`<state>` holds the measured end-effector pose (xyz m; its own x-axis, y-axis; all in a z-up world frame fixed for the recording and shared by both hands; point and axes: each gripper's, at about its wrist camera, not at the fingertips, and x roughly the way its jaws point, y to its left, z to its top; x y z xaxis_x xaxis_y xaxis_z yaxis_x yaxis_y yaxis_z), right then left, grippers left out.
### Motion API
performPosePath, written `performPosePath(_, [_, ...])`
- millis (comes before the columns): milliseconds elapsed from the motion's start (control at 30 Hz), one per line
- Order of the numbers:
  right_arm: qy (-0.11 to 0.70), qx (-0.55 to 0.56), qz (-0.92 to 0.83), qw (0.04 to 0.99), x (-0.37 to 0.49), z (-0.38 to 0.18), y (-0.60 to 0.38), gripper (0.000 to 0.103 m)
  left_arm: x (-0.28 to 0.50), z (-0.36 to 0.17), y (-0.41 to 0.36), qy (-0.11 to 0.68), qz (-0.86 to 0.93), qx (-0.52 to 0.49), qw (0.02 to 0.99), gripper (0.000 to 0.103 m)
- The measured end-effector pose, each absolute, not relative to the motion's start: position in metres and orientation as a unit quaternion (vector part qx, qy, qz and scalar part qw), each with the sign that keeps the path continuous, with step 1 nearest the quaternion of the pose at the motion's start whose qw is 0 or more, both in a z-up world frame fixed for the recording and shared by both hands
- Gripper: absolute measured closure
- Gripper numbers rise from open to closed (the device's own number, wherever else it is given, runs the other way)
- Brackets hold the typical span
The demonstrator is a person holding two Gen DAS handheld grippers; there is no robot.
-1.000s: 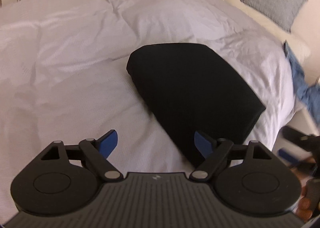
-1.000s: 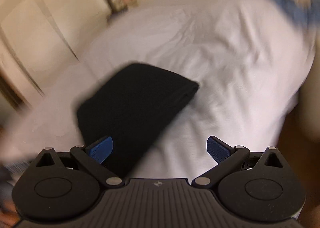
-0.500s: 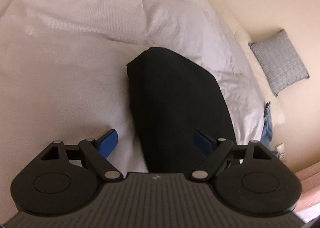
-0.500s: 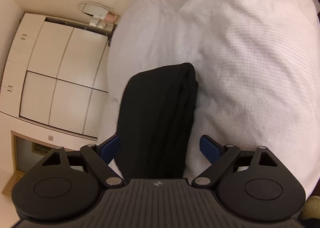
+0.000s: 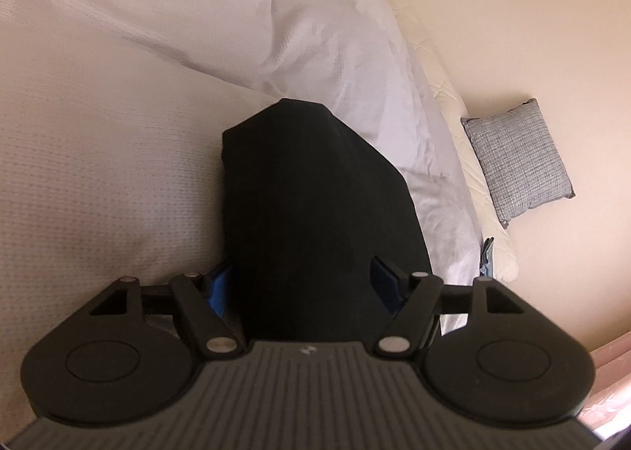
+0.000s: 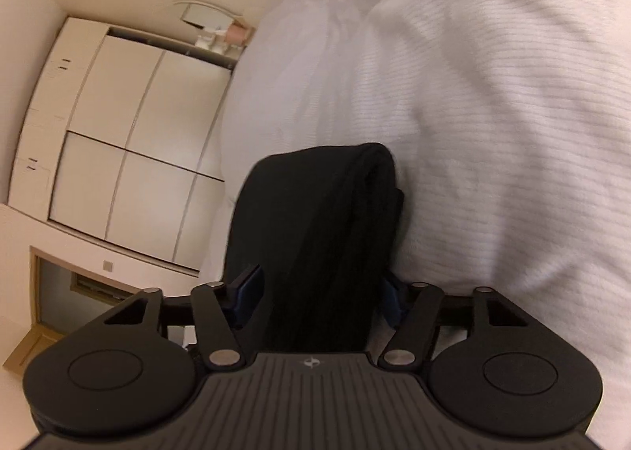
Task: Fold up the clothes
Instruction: 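Grasp the folded black bundle with both grippers from its sides, then carry the black bundle with both grippers onto the folded towel stack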
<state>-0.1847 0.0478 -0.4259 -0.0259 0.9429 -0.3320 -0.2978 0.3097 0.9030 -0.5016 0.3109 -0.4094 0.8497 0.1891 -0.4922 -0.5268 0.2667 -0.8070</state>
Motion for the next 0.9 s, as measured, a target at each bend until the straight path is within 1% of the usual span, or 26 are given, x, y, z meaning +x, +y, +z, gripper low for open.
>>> performPosePath(67, [0.512, 0.311, 0.499, 0.627, -0.187, -0.429, 0.057, 0.043, -0.496, -0.409, 0.316, 0.158, 0.231, -0.555, 0.783, 0.038])
performPosePath(100, [0.51, 0.306, 0.503, 0.626, -0.187, -0.429, 0.064, 0.045, -0.493, -0.409, 0.318, 0.163, 0.234, -0.551, 0.784, 0.04])
performPosePath(133, [0.509, 0.302, 0.507, 0.627, -0.188, -0.43, 0.07, 0.049, -0.49, -0.408, 0.321, 0.169, 0.237, -0.547, 0.785, 0.046])
performPosePath(167, [0.508, 0.299, 0.509, 0.628, -0.188, -0.43, 0.075, 0.056, -0.488, -0.408, 0.323, 0.174, 0.24, -0.542, 0.787, 0.052])
performPosePath(200, [0.506, 0.296, 0.511, 0.628, -0.188, -0.431, 0.08, 0.06, -0.486, -0.405, 0.324, 0.181, 0.242, -0.533, 0.79, 0.054])
performPosePath(233, [0.503, 0.299, 0.514, 0.627, -0.188, -0.431, 0.084, 0.067, -0.485, -0.403, 0.325, 0.185, 0.242, -0.528, 0.792, 0.058])
performPosePath(267, [0.502, 0.303, 0.517, 0.624, -0.187, -0.432, 0.086, 0.071, -0.484, -0.401, 0.326, 0.189, 0.243, -0.524, 0.794, 0.062])
performPosePath(300, [0.504, 0.305, 0.515, 0.623, -0.186, -0.431, 0.088, 0.072, -0.484, -0.398, 0.327, 0.193, 0.243, -0.52, 0.796, 0.065])
performPosePath(367, [0.506, 0.303, 0.512, 0.624, -0.186, -0.426, 0.092, 0.074, -0.484, -0.388, 0.327, 0.198, 0.245, -0.517, 0.796, 0.074])
performPosePath(533, [0.518, 0.287, 0.508, 0.626, -0.196, -0.382, 0.104, 0.075, -0.491, -0.327, 0.316, 0.215, 0.267, -0.491, 0.801, 0.077])
performPosePath(633, [0.528, 0.272, 0.516, 0.618, -0.203, -0.338, 0.113, 0.076, -0.515, -0.281, 0.311, 0.203, 0.282, -0.501, 0.792, 0.078])
performPosePath(767, [0.54, 0.253, 0.547, 0.588, -0.222, -0.269, 0.127, 0.076, -0.563, -0.21, 0.304, 0.17, 0.321, -0.524, 0.771, 0.078])
performPosePath(900, [0.563, 0.223, 0.585, 0.539, -0.253, -0.206, 0.163, 0.076, -0.631, -0.143, 0.29, 0.128, 0.382, -0.525, 0.749, 0.077])
